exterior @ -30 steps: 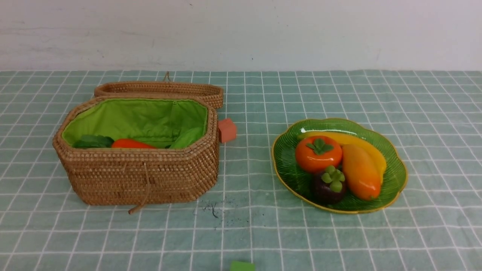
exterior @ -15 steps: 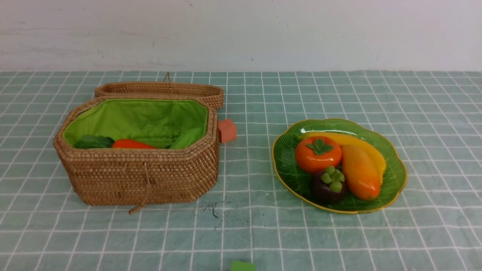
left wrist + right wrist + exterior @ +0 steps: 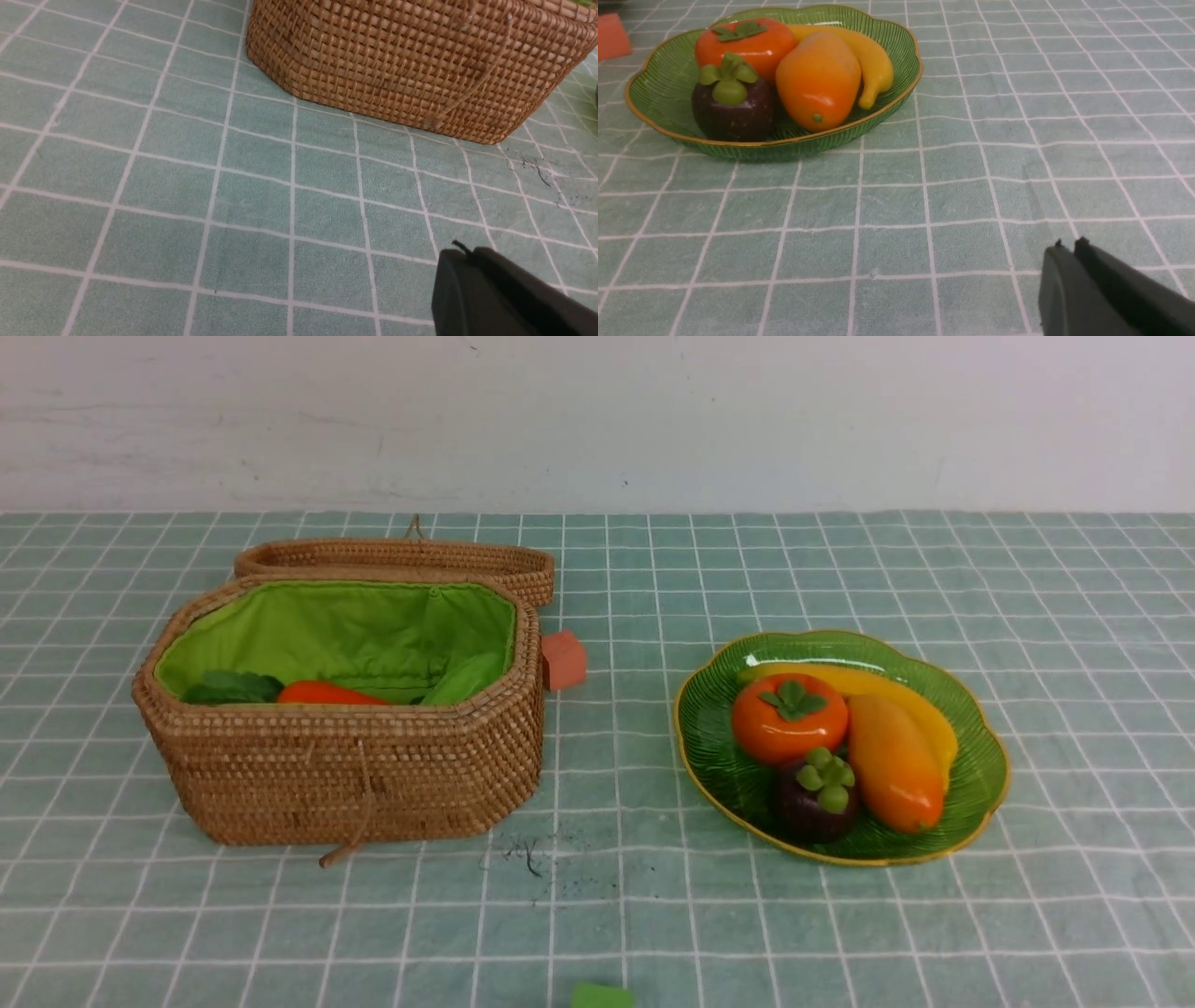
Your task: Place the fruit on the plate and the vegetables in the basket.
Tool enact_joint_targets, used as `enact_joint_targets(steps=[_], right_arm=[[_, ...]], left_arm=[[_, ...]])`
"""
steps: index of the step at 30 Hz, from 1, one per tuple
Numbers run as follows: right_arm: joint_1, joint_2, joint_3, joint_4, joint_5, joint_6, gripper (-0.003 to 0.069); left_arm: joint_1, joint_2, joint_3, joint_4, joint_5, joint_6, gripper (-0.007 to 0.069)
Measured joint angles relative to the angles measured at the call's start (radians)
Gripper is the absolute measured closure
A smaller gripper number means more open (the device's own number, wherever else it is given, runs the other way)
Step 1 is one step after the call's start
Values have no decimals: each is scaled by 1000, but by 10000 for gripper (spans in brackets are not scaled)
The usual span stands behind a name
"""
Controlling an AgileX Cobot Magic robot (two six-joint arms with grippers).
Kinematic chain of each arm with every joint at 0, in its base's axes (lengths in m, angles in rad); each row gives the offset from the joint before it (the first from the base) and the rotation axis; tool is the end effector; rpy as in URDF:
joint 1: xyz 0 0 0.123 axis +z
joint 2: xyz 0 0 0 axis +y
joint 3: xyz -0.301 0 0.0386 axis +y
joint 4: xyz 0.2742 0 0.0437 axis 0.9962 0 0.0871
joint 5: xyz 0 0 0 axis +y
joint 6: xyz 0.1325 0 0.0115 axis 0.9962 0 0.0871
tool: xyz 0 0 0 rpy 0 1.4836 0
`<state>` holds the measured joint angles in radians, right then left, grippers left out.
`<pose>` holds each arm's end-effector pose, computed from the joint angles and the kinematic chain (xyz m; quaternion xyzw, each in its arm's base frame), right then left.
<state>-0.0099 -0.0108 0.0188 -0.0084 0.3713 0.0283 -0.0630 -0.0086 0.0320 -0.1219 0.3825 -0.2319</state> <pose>0.1005 -0.0014 0.1615 0.0131 0.8024 0.0019 0.5967 0.0995 -0.0123 0.1549 -0.1006 0.8032 -0.1369 0.5709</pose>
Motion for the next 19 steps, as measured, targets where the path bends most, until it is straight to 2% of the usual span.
enact_joint_targets(steps=[19], right_arm=[[0,0,0,0,0,0,610]], left_arm=[[0,0,0,0,0,0,629]])
